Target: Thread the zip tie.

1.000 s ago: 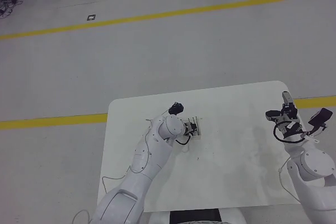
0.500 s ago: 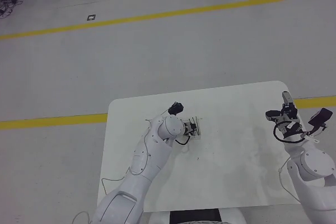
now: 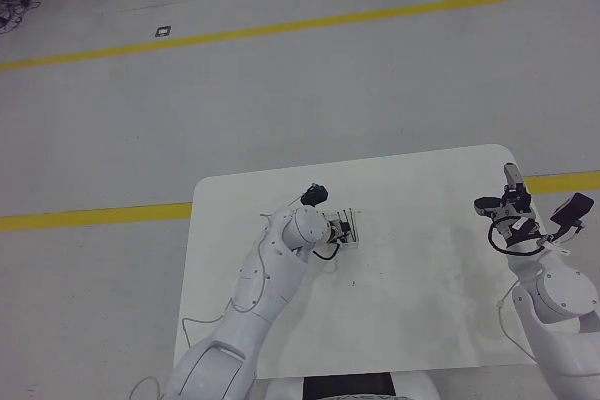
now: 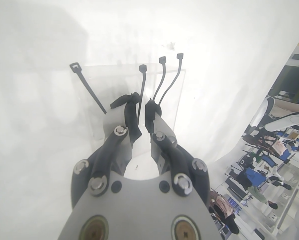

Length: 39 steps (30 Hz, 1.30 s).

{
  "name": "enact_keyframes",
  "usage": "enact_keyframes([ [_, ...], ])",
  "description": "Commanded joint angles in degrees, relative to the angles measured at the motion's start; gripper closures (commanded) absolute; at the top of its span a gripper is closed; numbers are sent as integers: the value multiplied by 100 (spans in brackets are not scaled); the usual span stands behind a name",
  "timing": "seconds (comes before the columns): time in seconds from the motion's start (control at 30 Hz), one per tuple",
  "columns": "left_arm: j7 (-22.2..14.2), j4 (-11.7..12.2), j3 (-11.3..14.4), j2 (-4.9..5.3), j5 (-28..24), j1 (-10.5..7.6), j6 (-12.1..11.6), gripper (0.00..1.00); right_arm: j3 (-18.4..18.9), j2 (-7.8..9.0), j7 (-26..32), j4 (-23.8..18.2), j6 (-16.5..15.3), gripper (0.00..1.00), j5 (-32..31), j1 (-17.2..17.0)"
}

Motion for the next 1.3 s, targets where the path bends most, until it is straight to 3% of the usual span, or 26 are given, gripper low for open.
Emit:
enact_keyframes([
  [0.0,7,41,6,-4,-15,-23,0,89,0,0,0,0,0,0,0,0],
  [0.47,58,212,39,-14,-68,-101,0,94,0,0,0,0,0,0,0,0],
  [0.6,76,251,52,-19,-76,-121,0,100,0,0,0,0,0,0,0,0],
  [0.8,94,192,73,-21,-73,-108,0,100,0,0,0,0,0,0,0,0],
  [1.07,34,-280,-20,25,95,122,0,100,0,0,0,0,0,0,0,0],
  [1.13,-11,-480,-65,44,157,221,0,100,0,0,0,0,0,0,0,0],
  [1.27,-201,-1129,-154,118,249,510,-5,100,0,0,0,0,0,0,0,0],
])
